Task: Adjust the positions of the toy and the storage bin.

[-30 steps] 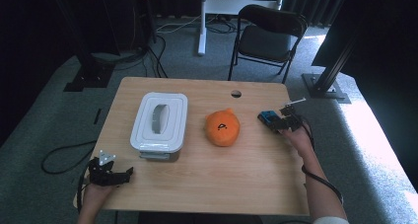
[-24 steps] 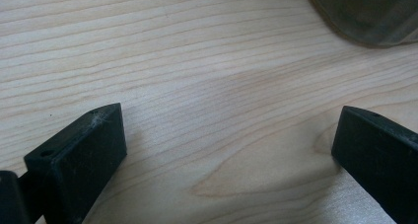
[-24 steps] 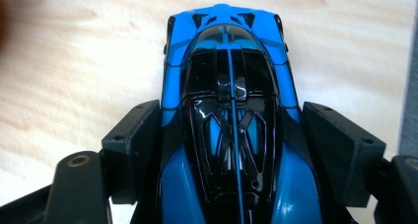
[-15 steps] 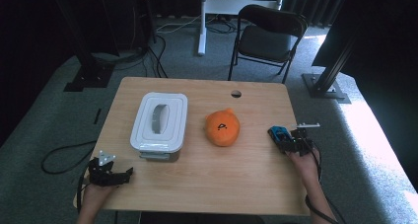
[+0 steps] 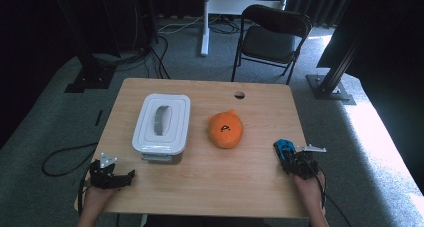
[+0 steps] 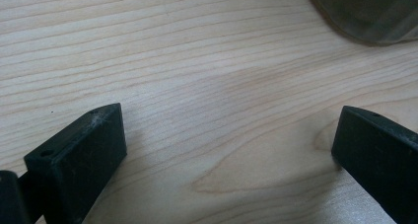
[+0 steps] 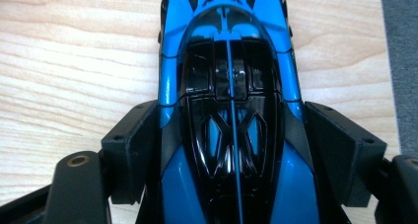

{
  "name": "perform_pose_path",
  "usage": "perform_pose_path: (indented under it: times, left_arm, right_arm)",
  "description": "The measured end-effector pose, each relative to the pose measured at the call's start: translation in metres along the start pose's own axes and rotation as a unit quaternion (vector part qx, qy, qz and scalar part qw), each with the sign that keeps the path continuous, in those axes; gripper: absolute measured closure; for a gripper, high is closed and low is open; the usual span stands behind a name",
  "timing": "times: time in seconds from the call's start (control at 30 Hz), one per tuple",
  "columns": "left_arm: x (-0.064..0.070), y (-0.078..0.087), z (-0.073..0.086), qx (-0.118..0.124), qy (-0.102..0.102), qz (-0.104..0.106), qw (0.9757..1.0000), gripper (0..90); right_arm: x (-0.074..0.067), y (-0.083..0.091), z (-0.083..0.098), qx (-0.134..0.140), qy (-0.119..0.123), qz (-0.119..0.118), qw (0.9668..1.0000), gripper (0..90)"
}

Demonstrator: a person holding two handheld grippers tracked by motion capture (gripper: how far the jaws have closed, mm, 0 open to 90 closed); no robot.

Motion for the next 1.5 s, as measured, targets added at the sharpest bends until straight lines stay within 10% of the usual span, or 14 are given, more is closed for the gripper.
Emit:
perform_pose_path:
  times: [1.5]
  left_arm:
    - [0.001, 0.001, 0.002, 0.001, 0.0, 0.001, 1.0, 0.5]
  right_arm:
    - [0.0, -0.037, -0.038, -0.003, 0.04, -0.007, 0.9992, 25.3]
Point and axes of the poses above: each handheld gripper's, and its own axes: y roughly backward along the jaws, z roughly out of its underside, x roughly to its right, the point moved 4 cm from there along -y, roughly forward along the jaws
